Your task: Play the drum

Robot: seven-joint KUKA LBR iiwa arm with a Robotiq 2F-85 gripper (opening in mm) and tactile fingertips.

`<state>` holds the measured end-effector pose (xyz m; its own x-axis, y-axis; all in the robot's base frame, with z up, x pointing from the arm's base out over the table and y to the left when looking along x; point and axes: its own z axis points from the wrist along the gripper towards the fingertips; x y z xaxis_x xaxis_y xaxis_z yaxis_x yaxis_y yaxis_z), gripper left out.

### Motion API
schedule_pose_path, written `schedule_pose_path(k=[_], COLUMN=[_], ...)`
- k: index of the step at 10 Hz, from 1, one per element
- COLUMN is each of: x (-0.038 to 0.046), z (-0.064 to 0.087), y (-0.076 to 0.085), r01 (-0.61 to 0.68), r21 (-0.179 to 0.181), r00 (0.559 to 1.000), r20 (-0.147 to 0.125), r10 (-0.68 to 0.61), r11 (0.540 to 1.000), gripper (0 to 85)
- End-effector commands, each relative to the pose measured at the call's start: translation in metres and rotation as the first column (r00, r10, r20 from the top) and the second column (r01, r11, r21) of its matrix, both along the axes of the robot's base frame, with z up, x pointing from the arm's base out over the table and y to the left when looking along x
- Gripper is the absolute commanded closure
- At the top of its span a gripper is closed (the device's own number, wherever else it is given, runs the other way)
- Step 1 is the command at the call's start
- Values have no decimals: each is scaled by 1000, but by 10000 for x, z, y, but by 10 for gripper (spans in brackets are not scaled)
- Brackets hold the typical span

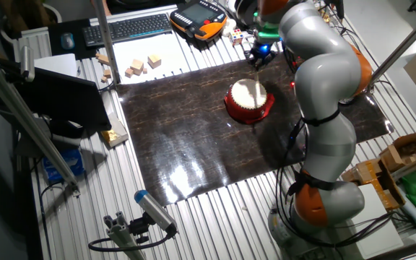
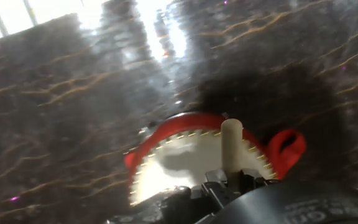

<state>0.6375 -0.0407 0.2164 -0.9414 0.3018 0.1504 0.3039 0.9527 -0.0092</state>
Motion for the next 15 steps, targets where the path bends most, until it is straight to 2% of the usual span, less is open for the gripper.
schedule_pose_path(k=[1, 3, 5, 9, 10, 13, 14, 15], x=[-23, -99, -165, -203, -219, -225, -225, -225], z=[-21, -70, -100, -131, -151, -157, -157, -157], y=[352, 508, 585, 629, 653, 659, 659, 659], r01=[14, 50, 63, 42, 44, -11, -66, -116], r21=[2, 3, 7, 13, 3, -8, -1, 29], r00=[1000, 999, 998, 999, 999, 1000, 997, 992], r20=[-1, 4, 7, -3, -1, -23, -35, -54], r10=[-14, -50, -63, -42, -44, 11, 66, 117], r11=[1000, 999, 998, 999, 999, 1000, 998, 993], gripper=[843, 843, 843, 843, 843, 843, 843, 843])
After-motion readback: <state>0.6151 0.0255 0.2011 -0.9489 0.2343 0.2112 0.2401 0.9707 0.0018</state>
